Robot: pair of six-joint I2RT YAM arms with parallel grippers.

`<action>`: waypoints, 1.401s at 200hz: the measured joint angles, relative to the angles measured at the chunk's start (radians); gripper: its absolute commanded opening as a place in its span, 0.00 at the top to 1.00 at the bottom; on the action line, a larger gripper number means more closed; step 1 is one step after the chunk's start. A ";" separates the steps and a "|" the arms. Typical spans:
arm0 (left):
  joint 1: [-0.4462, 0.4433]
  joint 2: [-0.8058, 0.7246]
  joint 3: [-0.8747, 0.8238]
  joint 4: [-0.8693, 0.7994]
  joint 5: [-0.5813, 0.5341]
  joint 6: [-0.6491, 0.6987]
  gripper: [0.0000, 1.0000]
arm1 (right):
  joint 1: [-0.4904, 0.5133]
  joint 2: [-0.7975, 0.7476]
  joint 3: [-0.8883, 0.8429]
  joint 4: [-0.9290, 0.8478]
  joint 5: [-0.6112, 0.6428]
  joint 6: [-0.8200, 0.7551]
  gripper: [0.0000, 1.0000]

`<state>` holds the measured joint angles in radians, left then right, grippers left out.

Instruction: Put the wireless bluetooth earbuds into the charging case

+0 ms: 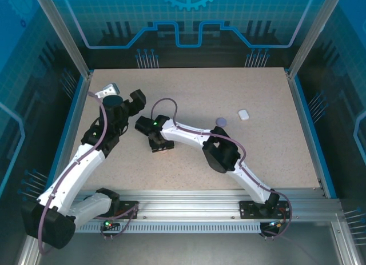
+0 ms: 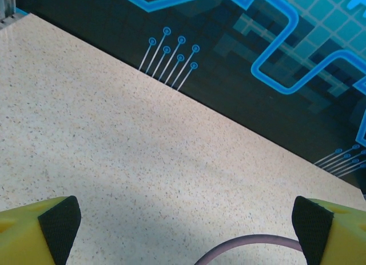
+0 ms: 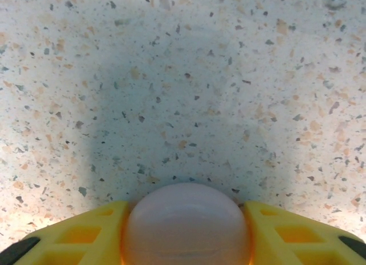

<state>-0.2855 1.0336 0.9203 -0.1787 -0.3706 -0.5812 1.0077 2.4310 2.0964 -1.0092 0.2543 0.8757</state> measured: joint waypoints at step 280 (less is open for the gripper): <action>-0.301 0.589 -0.381 1.066 0.586 -0.254 0.11 | -0.485 -0.662 -0.769 0.422 -0.237 0.472 0.59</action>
<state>-0.5861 1.6230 0.5392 0.8871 0.2150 -0.8356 0.5228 1.7687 1.3273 -0.5869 0.0177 1.3472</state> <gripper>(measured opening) 0.917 0.449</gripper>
